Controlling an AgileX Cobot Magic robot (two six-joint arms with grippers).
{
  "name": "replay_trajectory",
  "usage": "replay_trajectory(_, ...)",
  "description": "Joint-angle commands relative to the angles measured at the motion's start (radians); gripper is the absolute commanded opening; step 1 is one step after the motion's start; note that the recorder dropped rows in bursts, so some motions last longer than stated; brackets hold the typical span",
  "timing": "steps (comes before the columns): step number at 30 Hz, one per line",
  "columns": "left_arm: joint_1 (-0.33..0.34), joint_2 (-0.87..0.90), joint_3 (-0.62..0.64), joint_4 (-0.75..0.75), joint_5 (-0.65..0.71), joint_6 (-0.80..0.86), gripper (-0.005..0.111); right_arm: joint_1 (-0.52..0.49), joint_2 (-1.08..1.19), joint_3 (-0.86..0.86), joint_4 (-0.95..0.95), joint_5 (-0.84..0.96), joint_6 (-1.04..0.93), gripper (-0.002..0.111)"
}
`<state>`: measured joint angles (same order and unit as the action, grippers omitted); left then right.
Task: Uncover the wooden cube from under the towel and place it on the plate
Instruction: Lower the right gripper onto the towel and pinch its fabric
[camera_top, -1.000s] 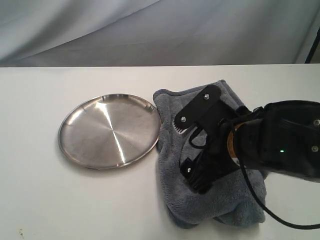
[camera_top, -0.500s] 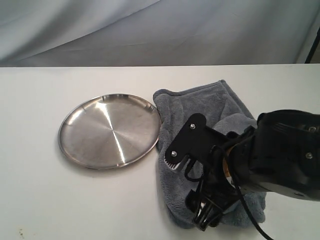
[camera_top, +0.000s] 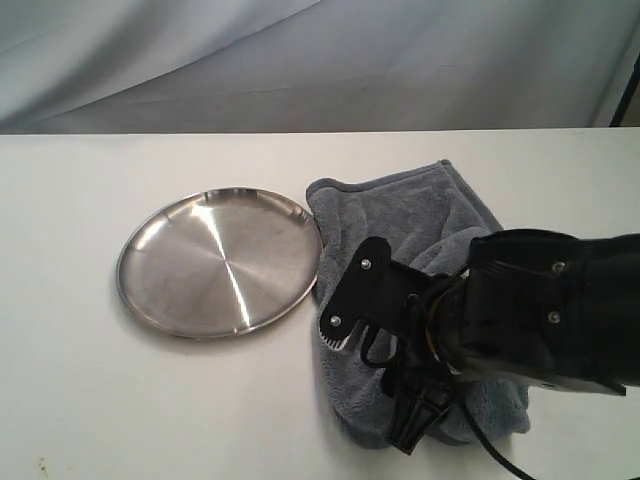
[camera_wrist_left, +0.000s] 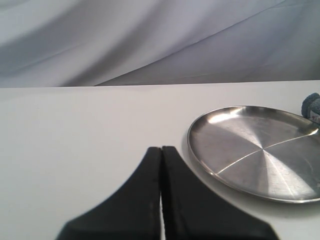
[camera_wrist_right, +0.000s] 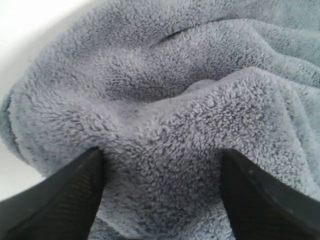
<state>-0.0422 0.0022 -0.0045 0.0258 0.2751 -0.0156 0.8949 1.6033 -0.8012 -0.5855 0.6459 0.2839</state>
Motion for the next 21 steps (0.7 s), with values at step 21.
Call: replay_trajectory(21, 0.002, -0.002, 0.004, 0.000, -0.009, -0.007, 0.000, 0.001, -0.159, 0.020, 0.024, 0.018, 0.001, 0.000)
